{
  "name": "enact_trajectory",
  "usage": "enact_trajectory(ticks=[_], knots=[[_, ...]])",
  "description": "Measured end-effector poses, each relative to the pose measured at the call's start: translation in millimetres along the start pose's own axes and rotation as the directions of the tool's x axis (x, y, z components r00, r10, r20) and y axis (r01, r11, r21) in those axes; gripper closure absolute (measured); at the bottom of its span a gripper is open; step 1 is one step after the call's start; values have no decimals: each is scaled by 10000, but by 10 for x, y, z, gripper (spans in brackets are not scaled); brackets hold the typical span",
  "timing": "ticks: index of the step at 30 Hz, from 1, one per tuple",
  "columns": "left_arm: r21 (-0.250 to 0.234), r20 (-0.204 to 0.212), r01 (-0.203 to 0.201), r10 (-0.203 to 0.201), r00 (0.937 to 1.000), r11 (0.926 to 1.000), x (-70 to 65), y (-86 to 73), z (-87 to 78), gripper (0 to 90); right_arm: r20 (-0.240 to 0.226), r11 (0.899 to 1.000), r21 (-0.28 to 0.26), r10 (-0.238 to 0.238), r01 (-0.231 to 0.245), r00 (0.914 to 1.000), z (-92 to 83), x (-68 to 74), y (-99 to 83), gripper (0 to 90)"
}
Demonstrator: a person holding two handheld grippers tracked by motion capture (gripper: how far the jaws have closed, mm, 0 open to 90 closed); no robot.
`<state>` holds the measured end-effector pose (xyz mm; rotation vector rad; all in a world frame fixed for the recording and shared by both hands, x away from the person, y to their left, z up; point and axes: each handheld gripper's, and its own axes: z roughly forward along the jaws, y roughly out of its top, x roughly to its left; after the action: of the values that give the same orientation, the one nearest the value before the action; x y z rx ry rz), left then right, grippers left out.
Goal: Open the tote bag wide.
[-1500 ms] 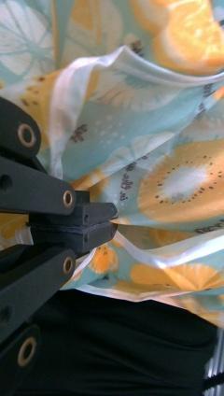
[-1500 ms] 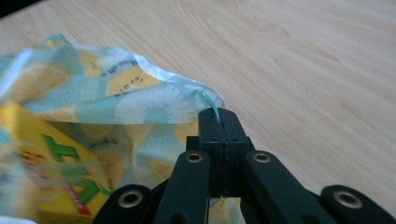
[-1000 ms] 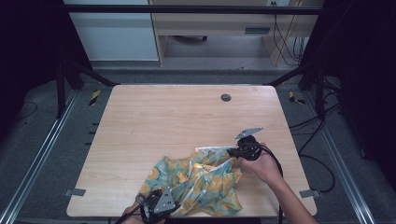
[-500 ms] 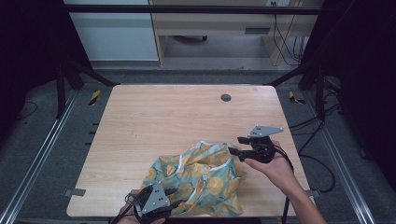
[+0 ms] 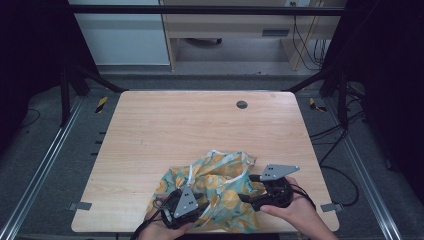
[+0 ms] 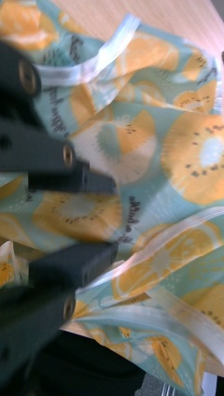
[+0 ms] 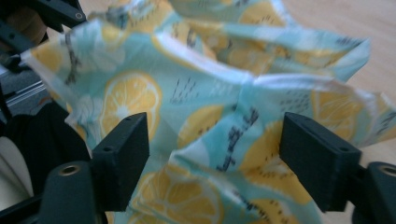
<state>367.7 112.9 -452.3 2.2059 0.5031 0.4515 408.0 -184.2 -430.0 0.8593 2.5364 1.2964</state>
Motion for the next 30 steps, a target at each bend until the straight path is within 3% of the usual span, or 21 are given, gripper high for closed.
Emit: enact_trajectory(ticks=[4, 9, 14, 17, 20, 23, 25, 28, 30], knots=[[-65, 133, 73, -72, 9999, 10000, 22, -32, 18, 882, -321, 9998, 173, -109, 114, 9994, 44, -5, -37, 586], [-325, 388, 108, -96, 9992, 9994, 11, -16, -22, 900, -468, 9992, -14, -398, 398, 9981, -16, 3, -29, 803], [-344, 556, -42, 61, 9984, 9994, -32, -32, -70, 900, -1006, 9960, -360, -856, 823, 9912, -136, 54, -56, 859], [-146, 731, 29, -18, 9973, 9999, -49, -88, -45, 900, -1301, 9943, -254, -1055, 1031, 9859, -144, 86, -92, 866], [89, 876, 208, -215, 9959, 9997, -41, -151, 14, 900, -1527, 9917, 219, -1222, 1270, 9807, -84, 116, -192, 870], [229, 896, 136, -156, 9959, 9996, -41, -162, 44, 900, -1562, 9921, 346, -1135, 1202, 9812, -56, 99, -225, 875], [849, 1020, -188, 101, 9947, 9962, -56, -204, 113, 900, -1624, 9896, 770, -1078, 1215, 9808, 9, 79, -268, 879], [1176, 1102, -144, 13, 9939, 9930, -48, -250, 147, 900, -1548, 9858, 1125, -1063, 1244, 9822, 59, 66, -303, 881], [1516, 938, -54, -90, 9956, 9884, -5, -286, 138, 900, -1261, 9817, 1536, -936, 1127, 9876, 108, 14, -363, 887]])
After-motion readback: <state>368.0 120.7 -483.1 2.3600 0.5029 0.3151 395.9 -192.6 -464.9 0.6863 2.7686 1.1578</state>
